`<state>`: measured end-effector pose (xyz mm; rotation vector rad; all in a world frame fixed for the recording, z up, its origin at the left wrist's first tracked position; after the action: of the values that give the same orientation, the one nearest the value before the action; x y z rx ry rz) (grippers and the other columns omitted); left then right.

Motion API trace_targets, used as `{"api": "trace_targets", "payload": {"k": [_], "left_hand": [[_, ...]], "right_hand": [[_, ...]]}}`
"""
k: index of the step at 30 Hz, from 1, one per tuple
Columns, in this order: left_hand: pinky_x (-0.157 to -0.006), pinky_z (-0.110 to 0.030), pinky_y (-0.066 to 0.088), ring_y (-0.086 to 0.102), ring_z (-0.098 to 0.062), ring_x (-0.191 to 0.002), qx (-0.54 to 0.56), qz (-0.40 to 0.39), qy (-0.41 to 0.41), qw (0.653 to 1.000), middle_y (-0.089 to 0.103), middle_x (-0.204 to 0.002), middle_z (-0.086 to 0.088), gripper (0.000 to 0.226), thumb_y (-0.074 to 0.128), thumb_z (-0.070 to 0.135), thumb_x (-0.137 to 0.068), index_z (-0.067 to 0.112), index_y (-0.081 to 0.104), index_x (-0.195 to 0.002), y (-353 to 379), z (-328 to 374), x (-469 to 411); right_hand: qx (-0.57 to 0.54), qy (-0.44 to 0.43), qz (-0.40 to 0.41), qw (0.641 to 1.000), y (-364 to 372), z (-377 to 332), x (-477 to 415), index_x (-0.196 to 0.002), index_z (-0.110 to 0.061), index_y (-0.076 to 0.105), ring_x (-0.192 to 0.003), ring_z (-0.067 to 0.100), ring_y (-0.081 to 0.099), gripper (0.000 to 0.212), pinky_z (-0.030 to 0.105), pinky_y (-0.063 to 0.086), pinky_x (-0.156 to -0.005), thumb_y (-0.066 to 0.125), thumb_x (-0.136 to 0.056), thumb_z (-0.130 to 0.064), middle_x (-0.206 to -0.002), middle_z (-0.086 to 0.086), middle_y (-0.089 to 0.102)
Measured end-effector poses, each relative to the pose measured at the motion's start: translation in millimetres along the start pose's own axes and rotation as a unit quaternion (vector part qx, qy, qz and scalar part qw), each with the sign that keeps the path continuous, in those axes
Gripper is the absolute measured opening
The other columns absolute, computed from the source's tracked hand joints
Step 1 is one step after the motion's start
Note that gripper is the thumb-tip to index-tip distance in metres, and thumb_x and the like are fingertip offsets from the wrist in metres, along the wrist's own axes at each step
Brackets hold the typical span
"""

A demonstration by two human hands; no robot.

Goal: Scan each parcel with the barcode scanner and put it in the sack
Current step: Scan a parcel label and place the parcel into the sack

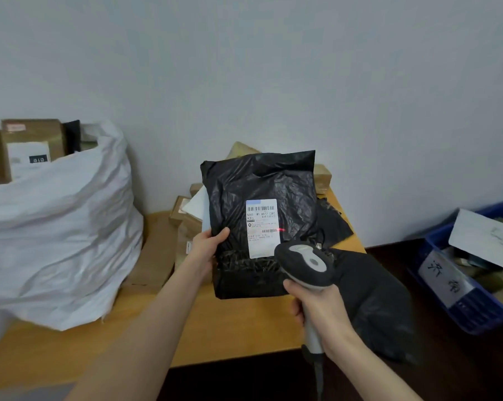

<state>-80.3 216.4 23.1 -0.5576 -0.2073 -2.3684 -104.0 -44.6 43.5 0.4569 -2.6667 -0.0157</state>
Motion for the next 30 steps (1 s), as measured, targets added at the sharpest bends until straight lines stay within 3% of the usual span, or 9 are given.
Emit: {"api": "trace_targets", "payload": {"k": [6,14,20,24,27,30], "left_hand": [[-0.066,-0.028,0.049,0.062,-0.016,-0.089,0.016,0.009,-0.011,1.000,0.067,-0.097,0.002,0.035,0.068,0.019,-0.090,0.007,0.061,-0.122,-10.8,-2.3,-6.4],[-0.061,-0.027,0.048,0.064,-0.014,-0.085,0.033,0.029,0.011,0.999,0.068,-0.093,0.003,0.008,0.067,0.018,-0.090,0.016,0.063,-0.097,-22.3,12.1,-0.6],[-0.056,-0.023,0.052,0.068,-0.014,-0.076,0.056,0.097,0.100,0.989,0.071,-0.087,-0.001,0.009,0.065,0.016,-0.091,0.011,0.065,-0.099,-59.9,57.9,24.6],[-0.065,-0.030,0.056,0.068,-0.021,-0.075,0.090,0.144,0.167,0.971,0.072,-0.088,-0.010,0.009,0.065,0.012,-0.091,0.005,0.065,-0.098,-106.9,106.5,48.1],[-0.080,-0.038,0.056,0.068,-0.025,-0.083,0.096,0.190,0.222,0.951,0.071,-0.095,-0.013,0.010,0.066,0.012,-0.090,0.007,0.066,-0.098,-156.6,150.1,62.3],[-0.074,-0.033,0.056,0.070,-0.019,-0.080,0.090,0.236,0.282,0.926,0.073,-0.090,-0.005,0.017,0.068,0.015,-0.089,0.007,0.066,-0.104,-216.0,199.1,67.2]], "right_hand": [[0.009,0.009,-0.007,1.000,3.5,-2.8,1.3,-0.063,-0.005,0.064,-0.038,0.018,0.045,0.024,0.028,0.038,-0.045,0.074,-0.082,-0.017,-0.048,0.010,0.057],[-0.006,-0.022,-0.045,0.999,12.1,-18.4,-5.1,-0.070,-0.006,0.064,-0.039,0.016,0.049,0.021,0.027,0.041,-0.044,0.073,-0.085,-0.017,-0.051,0.010,0.060],[-0.040,-0.074,-0.109,0.990,53.0,-58.2,-29.5,-0.073,-0.003,0.066,-0.039,0.017,0.051,0.019,0.028,0.043,-0.043,0.073,-0.086,-0.015,-0.053,0.013,0.062],[-0.036,-0.106,-0.172,0.979,110.6,-91.2,-34.7,-0.077,-0.003,0.065,-0.039,0.016,0.052,0.017,0.034,0.050,-0.048,0.072,-0.087,-0.016,-0.053,0.011,0.063],[-0.031,-0.137,-0.213,0.967,165.8,-115.3,-31.2,-0.074,-0.004,0.064,-0.036,0.015,0.050,0.019,0.026,0.044,-0.040,0.071,-0.087,-0.015,-0.051,0.010,0.062],[-0.029,-0.152,-0.236,0.960,226.2,-137.3,-28.7,-0.071,-0.006,0.065,-0.038,0.014,0.051,0.020,0.025,0.044,-0.041,0.072,-0.086,-0.016,-0.051,0.009,0.062]]}}
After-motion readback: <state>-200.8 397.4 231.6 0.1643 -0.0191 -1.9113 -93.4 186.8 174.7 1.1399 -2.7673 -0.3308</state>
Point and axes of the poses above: each hand's wrist, its own x-axis away from the middle knuckle, its own y-axis out of the palm, z = x × y, the point moved 2 cm from there along -x, towards the middle knuckle
